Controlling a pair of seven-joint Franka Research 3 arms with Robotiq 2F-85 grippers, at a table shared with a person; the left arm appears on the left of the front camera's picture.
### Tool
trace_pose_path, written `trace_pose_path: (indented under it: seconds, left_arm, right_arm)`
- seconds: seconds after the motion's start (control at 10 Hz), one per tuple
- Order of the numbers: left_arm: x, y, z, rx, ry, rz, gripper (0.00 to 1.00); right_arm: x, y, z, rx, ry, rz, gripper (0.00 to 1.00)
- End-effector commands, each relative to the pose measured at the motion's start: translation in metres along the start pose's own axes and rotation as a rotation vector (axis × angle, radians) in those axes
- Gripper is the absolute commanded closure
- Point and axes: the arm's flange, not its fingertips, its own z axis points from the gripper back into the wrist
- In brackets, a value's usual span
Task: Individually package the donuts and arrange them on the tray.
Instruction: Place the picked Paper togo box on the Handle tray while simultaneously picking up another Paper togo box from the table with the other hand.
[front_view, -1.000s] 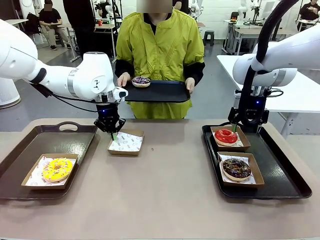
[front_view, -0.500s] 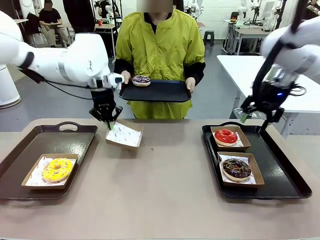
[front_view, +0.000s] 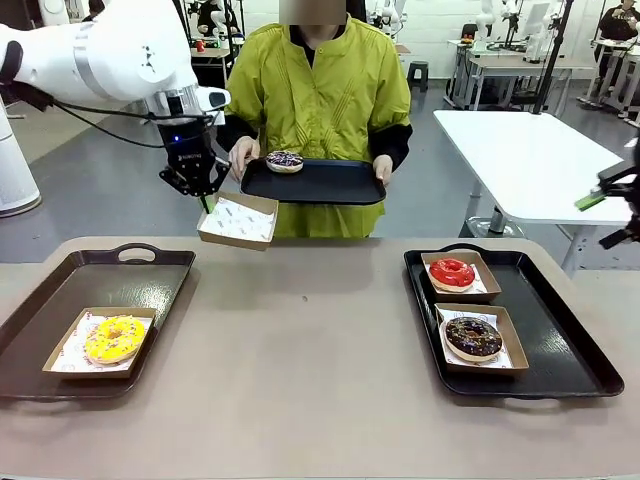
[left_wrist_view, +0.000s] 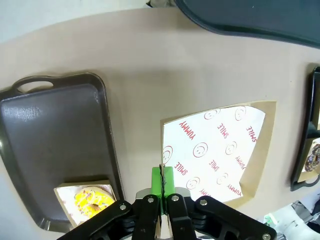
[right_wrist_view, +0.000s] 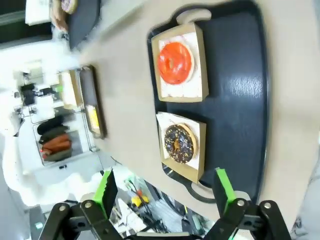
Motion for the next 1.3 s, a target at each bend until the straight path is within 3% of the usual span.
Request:
trace_pose_path:
  seconds: [0.0, 0.5, 0.8, 0.9, 1.2]
  left_arm:
    - [0.021, -0.007, 0.009, 0.034, 0.033, 0.07, 1.0]
    - [0.061, -0.01, 0.021, 0.036, 0.077, 0.142, 1.0]
    - [0.053, -0.004, 0.014, 0.02, 0.074, 0.119, 1.0]
    - [0.053, -0.004, 0.014, 0.02, 0.074, 0.119, 1.0]
    - [0.053, -0.004, 0.014, 0.02, 0.074, 0.119, 1.0]
  right_arm:
    - [-0.029, -0.018, 0.001, 0.107, -0.117, 0.051, 0.0]
    - [-0.082, -0.082, 0.015, 0.271, -0.235, 0.087, 0.0]
    - [-0.094, -0.082, 0.014, 0.274, -0.276, 0.195, 0.0]
    - [-0.089, -0.089, 0.017, 0.255, -0.231, 0.082, 0.0]
    - [-0.089, -0.089, 0.017, 0.255, -0.231, 0.082, 0.0]
